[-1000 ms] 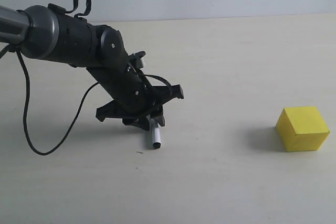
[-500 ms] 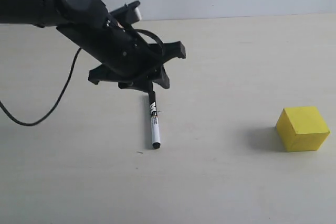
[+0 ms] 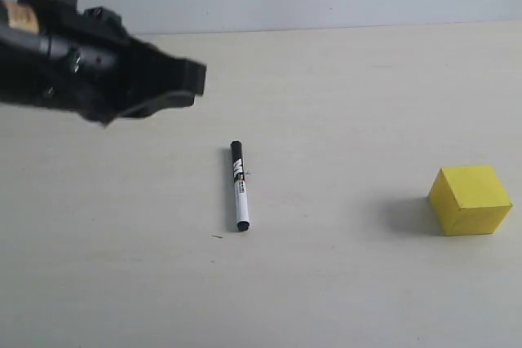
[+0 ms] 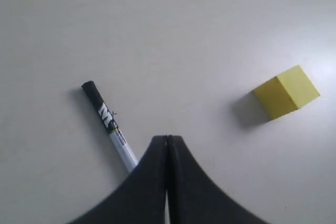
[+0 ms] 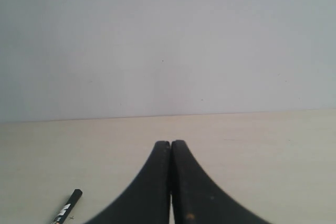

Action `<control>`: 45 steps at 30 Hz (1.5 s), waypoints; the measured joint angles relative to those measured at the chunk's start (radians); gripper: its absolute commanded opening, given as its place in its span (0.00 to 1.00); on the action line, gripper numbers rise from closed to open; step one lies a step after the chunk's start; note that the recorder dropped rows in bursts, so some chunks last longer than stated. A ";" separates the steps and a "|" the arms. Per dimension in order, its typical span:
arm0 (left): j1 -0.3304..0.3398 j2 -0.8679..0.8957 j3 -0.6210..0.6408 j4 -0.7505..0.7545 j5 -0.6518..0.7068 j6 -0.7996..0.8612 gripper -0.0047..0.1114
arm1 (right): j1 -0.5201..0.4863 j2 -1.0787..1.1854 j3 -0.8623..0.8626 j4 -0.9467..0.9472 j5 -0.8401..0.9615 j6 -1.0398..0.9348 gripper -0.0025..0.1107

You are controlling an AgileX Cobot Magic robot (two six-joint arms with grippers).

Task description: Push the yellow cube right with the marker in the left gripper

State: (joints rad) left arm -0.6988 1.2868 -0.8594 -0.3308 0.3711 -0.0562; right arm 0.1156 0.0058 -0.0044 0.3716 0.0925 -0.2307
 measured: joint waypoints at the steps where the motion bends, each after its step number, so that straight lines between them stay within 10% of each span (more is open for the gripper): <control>1: -0.006 -0.028 0.050 0.000 -0.021 0.000 0.04 | 0.000 0.000 0.000 0.000 0.000 0.000 0.02; 9: -0.025 -0.167 0.262 0.000 -0.049 0.000 0.04 | 0.000 0.000 0.000 0.000 0.000 0.000 0.02; 26: -0.025 -0.184 0.287 0.025 -0.051 0.020 0.04 | 0.000 0.000 0.000 0.000 0.000 0.000 0.02; 31: -0.025 -0.477 0.388 -0.030 -0.118 0.056 0.04 | 0.000 0.000 0.000 0.000 0.000 0.000 0.02; 39: 0.283 -1.105 0.846 -0.060 -0.355 0.096 0.04 | 0.000 0.000 0.000 0.000 0.000 0.000 0.02; 45: 0.407 -1.218 0.857 0.067 -0.342 0.170 0.04 | 0.000 0.000 0.000 0.000 0.000 0.000 0.02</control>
State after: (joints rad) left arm -0.2914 0.0688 -0.0022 -0.2634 0.0291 0.1137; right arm 0.1156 0.0058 -0.0044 0.3716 0.0925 -0.2307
